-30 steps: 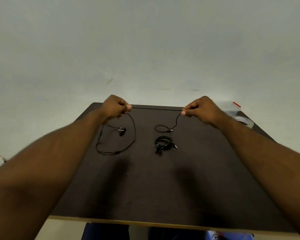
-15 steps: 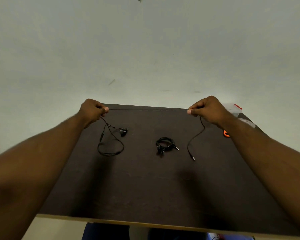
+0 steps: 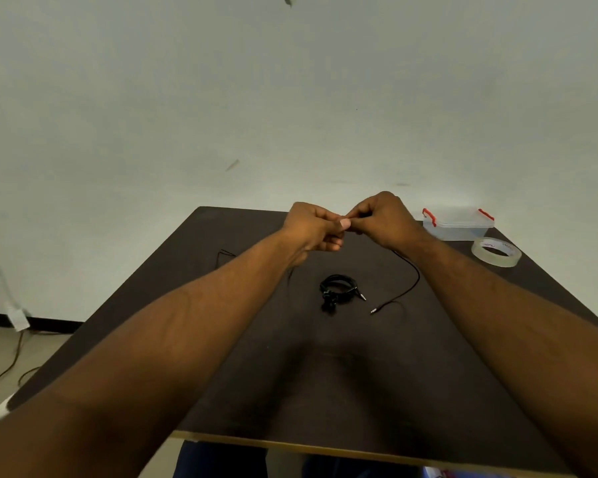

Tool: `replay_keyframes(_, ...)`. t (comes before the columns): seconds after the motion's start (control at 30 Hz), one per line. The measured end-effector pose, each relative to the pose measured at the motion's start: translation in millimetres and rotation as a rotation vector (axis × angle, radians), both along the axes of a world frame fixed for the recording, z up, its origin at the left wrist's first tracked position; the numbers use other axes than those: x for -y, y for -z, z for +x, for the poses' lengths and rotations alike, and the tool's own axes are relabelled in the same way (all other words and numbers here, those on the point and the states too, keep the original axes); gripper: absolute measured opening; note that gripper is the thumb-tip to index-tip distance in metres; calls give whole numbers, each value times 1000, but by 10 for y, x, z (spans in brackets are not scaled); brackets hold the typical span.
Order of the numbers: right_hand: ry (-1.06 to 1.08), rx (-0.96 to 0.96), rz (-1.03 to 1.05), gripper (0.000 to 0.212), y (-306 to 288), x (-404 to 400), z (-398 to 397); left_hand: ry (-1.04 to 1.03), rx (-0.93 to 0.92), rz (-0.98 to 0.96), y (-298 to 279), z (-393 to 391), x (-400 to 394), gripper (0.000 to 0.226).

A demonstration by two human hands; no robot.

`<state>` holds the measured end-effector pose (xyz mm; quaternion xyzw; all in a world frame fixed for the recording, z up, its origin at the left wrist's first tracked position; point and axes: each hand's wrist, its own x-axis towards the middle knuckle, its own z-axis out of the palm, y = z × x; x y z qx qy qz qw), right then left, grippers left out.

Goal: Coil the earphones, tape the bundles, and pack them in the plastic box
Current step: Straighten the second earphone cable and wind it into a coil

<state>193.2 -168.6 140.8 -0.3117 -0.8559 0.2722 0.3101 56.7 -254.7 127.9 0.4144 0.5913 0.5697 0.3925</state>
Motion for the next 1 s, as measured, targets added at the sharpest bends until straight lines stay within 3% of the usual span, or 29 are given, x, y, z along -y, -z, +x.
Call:
replay_keyframes(0.33,0,6,-65,5,-23,-52,167,-146,-266,-14,-147,-636,119,11)
replay_keyframes(0.73,70,-3,-60,8,-138,-307,632,-430,-249,21,-181,-1426,335,11)
replay_keyframes(1.0,65,-24,-66,1,-44,-211,437,-565,-388,-52,73,-1401,267,10)
